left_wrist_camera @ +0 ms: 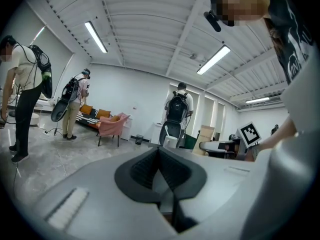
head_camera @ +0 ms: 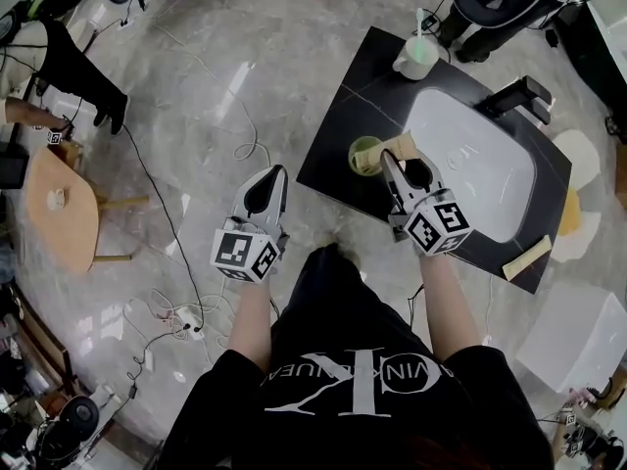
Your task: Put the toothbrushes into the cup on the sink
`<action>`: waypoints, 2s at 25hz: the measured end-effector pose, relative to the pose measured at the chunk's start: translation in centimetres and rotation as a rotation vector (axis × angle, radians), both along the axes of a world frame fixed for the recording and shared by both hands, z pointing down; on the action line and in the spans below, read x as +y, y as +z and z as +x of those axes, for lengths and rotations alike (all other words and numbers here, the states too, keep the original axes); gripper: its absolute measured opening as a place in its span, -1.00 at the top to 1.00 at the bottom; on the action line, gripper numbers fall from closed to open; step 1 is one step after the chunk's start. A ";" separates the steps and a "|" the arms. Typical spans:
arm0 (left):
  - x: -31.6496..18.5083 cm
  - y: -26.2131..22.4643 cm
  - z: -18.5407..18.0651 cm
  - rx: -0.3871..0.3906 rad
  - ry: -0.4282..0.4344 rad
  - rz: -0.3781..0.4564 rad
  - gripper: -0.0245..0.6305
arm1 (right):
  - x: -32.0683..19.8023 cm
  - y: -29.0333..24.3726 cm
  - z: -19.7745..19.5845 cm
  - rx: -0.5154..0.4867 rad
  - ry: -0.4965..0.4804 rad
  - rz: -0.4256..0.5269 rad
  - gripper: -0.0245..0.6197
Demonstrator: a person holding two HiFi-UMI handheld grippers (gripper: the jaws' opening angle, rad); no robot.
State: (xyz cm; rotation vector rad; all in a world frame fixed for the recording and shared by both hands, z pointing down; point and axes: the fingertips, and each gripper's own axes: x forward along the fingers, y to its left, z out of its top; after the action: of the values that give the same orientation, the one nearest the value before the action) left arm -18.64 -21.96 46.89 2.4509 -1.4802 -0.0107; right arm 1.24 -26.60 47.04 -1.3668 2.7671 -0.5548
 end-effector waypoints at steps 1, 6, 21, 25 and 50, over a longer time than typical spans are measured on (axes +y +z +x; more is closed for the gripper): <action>0.0 -0.1 0.3 0.001 0.008 0.002 0.89 | 0.1 0.0 0.2 -0.001 0.004 0.000 0.52; -0.3 -0.5 2.2 0.000 0.069 0.016 0.89 | 0.7 -0.3 1.2 -0.014 0.031 0.006 0.46; -1.1 -1.1 9.1 0.022 0.272 0.047 0.89 | 4.2 -1.8 7.7 -0.026 0.231 0.046 0.42; -0.4 -0.9 11.5 0.012 0.337 0.043 0.89 | 5.9 -1.6 10.7 -0.045 0.320 0.046 0.42; 5.1 -1.2 35.2 0.008 0.610 0.041 0.89 | 18.6 0.2 34.3 -0.016 0.663 -0.020 0.42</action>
State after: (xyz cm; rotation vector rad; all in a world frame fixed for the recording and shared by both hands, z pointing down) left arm 16.60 -16.85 45.70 2.8220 -0.6816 0.0722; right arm 35.52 -7.98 47.24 -2.1091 2.0865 -0.5393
